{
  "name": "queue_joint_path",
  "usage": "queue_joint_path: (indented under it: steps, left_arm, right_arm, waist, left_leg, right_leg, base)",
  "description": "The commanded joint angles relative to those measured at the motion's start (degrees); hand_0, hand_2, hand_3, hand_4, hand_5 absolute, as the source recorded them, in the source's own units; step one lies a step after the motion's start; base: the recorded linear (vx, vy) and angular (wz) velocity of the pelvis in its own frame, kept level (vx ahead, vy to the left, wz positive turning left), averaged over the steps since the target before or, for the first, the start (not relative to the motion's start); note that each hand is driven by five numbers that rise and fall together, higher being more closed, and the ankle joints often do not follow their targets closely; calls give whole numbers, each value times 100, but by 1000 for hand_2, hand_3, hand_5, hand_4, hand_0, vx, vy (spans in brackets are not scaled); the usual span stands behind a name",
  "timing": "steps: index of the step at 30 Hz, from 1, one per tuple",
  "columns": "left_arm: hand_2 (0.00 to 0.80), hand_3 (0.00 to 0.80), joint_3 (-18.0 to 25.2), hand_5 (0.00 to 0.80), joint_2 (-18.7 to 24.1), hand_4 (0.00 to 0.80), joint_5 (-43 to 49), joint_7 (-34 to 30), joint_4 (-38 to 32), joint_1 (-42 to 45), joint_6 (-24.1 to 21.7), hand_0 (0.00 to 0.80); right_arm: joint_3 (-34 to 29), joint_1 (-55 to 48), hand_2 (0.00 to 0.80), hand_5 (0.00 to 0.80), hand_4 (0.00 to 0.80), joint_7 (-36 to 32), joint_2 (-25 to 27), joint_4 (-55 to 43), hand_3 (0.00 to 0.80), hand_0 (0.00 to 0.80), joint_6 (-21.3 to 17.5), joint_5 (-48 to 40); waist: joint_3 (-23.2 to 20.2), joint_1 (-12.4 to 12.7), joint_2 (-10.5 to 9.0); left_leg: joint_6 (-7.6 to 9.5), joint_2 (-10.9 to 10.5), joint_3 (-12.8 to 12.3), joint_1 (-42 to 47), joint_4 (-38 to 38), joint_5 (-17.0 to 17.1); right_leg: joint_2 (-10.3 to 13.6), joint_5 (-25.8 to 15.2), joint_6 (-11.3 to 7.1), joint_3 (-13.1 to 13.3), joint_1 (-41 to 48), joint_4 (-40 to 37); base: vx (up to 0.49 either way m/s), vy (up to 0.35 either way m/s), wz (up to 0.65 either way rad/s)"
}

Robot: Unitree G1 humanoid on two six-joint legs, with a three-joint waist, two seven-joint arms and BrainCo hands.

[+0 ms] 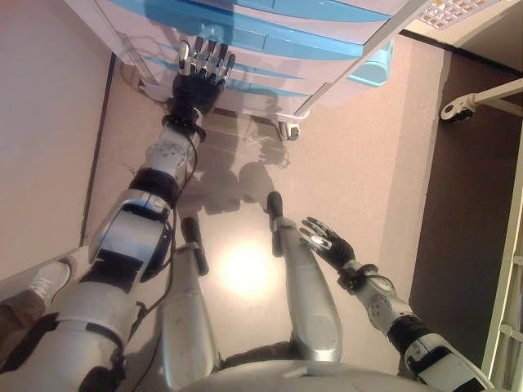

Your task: Open the drawer and pick up the medicine

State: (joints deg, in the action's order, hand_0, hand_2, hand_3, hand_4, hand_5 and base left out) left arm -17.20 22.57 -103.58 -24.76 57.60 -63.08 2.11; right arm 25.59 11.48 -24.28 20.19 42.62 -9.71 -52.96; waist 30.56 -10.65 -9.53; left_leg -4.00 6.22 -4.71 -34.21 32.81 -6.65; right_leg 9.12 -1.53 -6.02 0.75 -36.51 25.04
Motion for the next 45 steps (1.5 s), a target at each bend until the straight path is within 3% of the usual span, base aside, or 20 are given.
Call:
queue_joint_path:
  steps: [1, 13, 28, 29, 30, 32, 34, 36, 37, 38, 41, 45]
  left_arm:
    - [0, 0, 64, 0, 118, 0, 35, -238, -445, -442, -148, 0]
    - [0, 0, 13, 0, 114, 0, -163, -754, -628, -594, -139, 0]
    - [0, 0, -23, 0, -53, 0, -116, -1094, -1258, -725, -568, 0]
    - [270, 270, -38, 270, -55, 270, -130, -1103, -1293, -729, -599, 270]
    - [411, 411, -43, 411, -58, 411, -139, -1095, -1318, -739, -625, 411]
    - [414, 414, -42, 414, -58, 414, -148, -1066, -1354, -762, -647, 414]
    - [515, 515, -31, 515, -60, 515, -112, -1101, -1374, -761, -669, 515]
    - [543, 543, -30, 543, -57, 543, -117, -1114, -1396, -748, -659, 543]
    - [687, 687, -34, 687, -58, 687, -106, -1102, -1401, -745, -662, 687]
    - [728, 728, -39, 728, -60, 728, -103, -1091, -1396, -755, -668, 728]
    - [787, 787, -39, 787, -71, 787, -110, -1104, -1396, -763, -680, 787]
    - [769, 769, -47, 769, -66, 769, -120, -1077, -1403, -772, -694, 769]
  right_arm:
    - [271, -397, 0, 0, 0, -110, 296, -146, 0, 0, -1, -69]
    - [266, -406, 0, 0, 0, -176, 326, -90, 0, 0, -45, -102]
    - [264, -408, 0, 0, 0, -227, 317, -22, 0, 0, -98, -129]
    - [253, -412, 0, 0, 0, -232, 324, -20, 0, 0, -99, -114]
    - [249, -406, 0, 0, 0, -224, 327, -23, 0, 0, -91, -110]
    - [252, -393, 0, 0, 0, -227, 332, -4, 0, 0, -107, -125]
    - [247, -397, 0, 0, 0, -230, 333, 10, 0, 0, -115, -132]
    - [244, -408, 0, 0, 0, -226, 335, -1, 0, 0, -107, -129]
    - [246, -414, 0, 0, 0, -228, 337, -4, 0, 0, -111, -134]
    - [245, -407, 0, 0, 0, -235, 338, 7, 0, 0, -113, -138]
    - [240, -399, 0, 0, 0, -208, 325, 10, 0, 0, -116, -129]
    - [237, -396, 0, 0, 0, -219, 339, 13, 0, 0, -122, -103]
  waist:
    - [-109, -22, 182]
    - [-116, -42, 185]
    - [-128, -35, 164]
    - [-127, -37, 171]
    - [-124, -37, 175]
    - [-119, -35, 178]
    - [-128, -31, 179]
    - [-136, -26, 176]
    - [-136, -26, 175]
    - [-135, -25, 172]
    - [-137, -26, 180]
    - [-128, -35, 192]
  left_leg:
    - [155, -30, -199, -60, 19, -358]
    - [154, -33, -208, -67, 45, -393]
    - [140, -40, -193, -41, 0, -381]
    - [140, -44, -194, -37, 0, -381]
    - [139, -44, -197, -35, 0, -380]
    - [138, -40, -201, -46, 11, -378]
    - [130, -39, -197, -54, 19, -378]
    - [129, -40, -195, -40, 4, -374]
    - [128, -39, -197, -39, 3, -371]
    - [128, -37, -200, -37, 3, -369]
    - [123, -46, -201, -30, -6, -368]
    - [126, -52, -207, -27, -17, -363]
  right_leg:
    - [-252, 620, 115, -163, 74, 523]
    - [-250, 612, 125, -141, 72, 498]
    - [-254, 612, 166, -148, 100, 468]
    - [-254, 615, 169, -146, 100, 475]
    - [-252, 619, 171, -146, 99, 481]
    - [-249, 624, 175, -149, 89, 494]
    - [-244, 630, 178, -154, 86, 499]
    - [-243, 626, 181, -161, 98, 487]
    - [-242, 623, 182, -164, 101, 484]
    - [-240, 623, 185, -169, 104, 480]
    - [-232, 624, 188, -167, 112, 467]
    - [-233, 628, 193, -159, 108, 466]
  base:
    - [0, 0, 0]
    - [0, 0, 0]
    - [0, 0, 0]
    - [0, 0, 0]
    - [0, 0, 0]
    - [0, 0, 0]
    - [0, 0, 0]
    - [0, 0, 0]
    - [0, 0, 0]
    - [0, 0, 0]
    - [0, 0, 0]
    - [0, 0, 0]
